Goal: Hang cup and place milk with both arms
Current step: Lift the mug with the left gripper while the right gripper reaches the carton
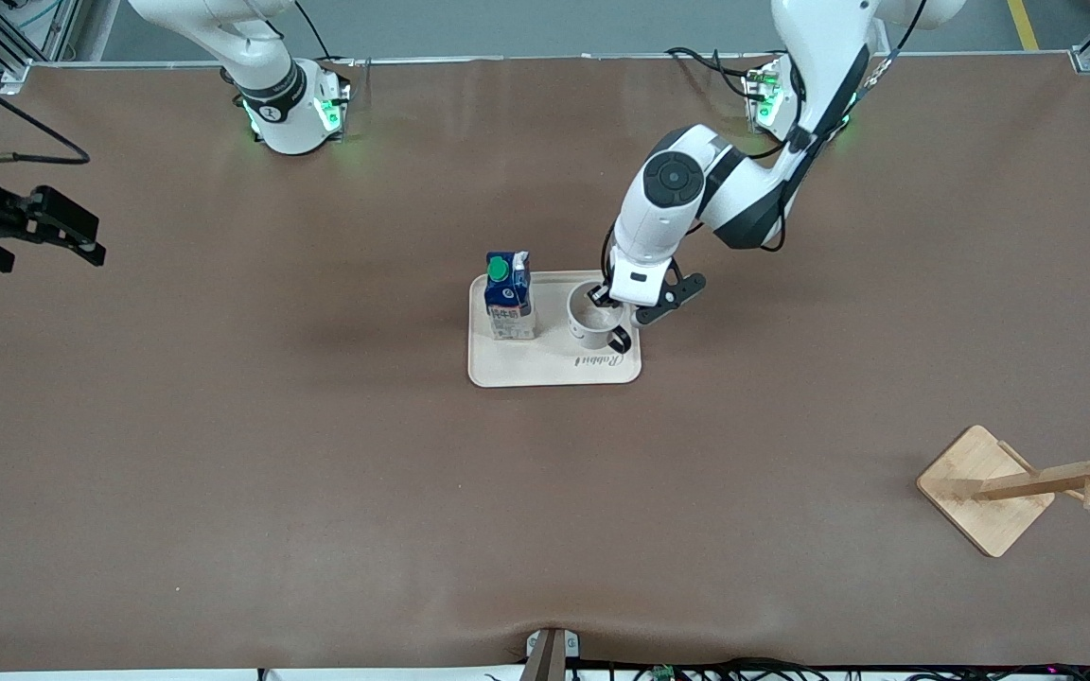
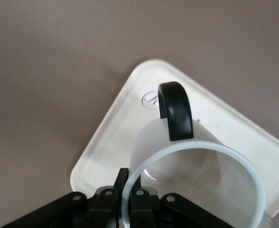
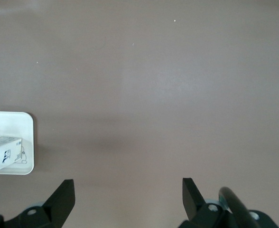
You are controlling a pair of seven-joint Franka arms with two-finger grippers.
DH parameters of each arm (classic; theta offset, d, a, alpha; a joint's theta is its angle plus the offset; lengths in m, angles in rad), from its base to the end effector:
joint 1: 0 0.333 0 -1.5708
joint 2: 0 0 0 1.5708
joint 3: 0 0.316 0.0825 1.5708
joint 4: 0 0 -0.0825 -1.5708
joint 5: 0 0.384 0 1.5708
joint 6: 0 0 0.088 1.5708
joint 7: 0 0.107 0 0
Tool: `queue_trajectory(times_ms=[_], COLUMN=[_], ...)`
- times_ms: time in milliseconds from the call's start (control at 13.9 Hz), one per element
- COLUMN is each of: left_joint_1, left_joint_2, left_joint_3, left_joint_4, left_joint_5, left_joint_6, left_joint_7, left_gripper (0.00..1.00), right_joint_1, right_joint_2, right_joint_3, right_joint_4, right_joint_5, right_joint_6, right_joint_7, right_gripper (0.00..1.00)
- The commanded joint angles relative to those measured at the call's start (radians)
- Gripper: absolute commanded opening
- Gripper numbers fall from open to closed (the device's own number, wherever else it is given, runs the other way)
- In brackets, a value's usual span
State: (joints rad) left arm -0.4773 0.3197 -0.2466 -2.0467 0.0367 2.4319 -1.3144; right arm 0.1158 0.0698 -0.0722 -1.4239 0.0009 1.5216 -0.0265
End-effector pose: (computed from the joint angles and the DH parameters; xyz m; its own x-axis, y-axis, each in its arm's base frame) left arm 0.4528 -0.3944 0.2950 0.8376 0.5454 -0.0299 0.5458 -0.8335 0.0864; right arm 0.5711 0.0267 0.6499 0.9971 0.0704 0.0280 0.0703 -0.9975 0.0049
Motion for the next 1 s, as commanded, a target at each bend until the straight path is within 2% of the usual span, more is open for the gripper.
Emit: queue_trajectory(times_ms=[0, 143, 287, 502, 789, 933], left_joint_1=[0.038, 0.078, 0.133, 0.238, 0.388, 0.483], left_joint_2=[-0.080, -0.137, -0.183, -0.238, -0.303, -0.327], left_joint_3=[0.004, 0.003, 0.001, 0.000, -0.002, -0.002], left_joint_4=[0.049, 0.057, 0.057, 0.060, 0.071, 0.074], left_joint_5=[0.112, 0.208, 0.221, 0.221, 0.201, 0.166], left_joint_6=[-0.176, -0.285, -0.313, -0.320, -0.369, -0.381], left_joint_7=[0.001, 0.014, 0.064, 0.286, 0.591, 0.789], left_gripper=[0.00, 0.00, 0.00, 0.00, 0.00, 0.00], right_joint_1=[-0.013, -0.016, -0.013, -0.008, 0.025, 0.025], right_joint_2=[0.031, 0.042, 0.062, 0.123, 0.191, 0.247], right_joint_3=[0.006, 0.005, 0.005, 0.005, 0.009, 0.009], right_joint_4=[0.017, 0.013, 0.013, -0.010, -0.013, -0.013], right_joint_5=[-0.009, 0.007, 0.037, 0.183, 0.289, 0.419], right_joint_6=[0.008, 0.012, 0.014, 0.019, 0.019, 0.019], right_joint_7=[0.005, 0.014, 0.016, 0.005, 0.016, 0.016], right_gripper=[1.00, 1.00, 1.00, 1.00, 1.00, 1.00])
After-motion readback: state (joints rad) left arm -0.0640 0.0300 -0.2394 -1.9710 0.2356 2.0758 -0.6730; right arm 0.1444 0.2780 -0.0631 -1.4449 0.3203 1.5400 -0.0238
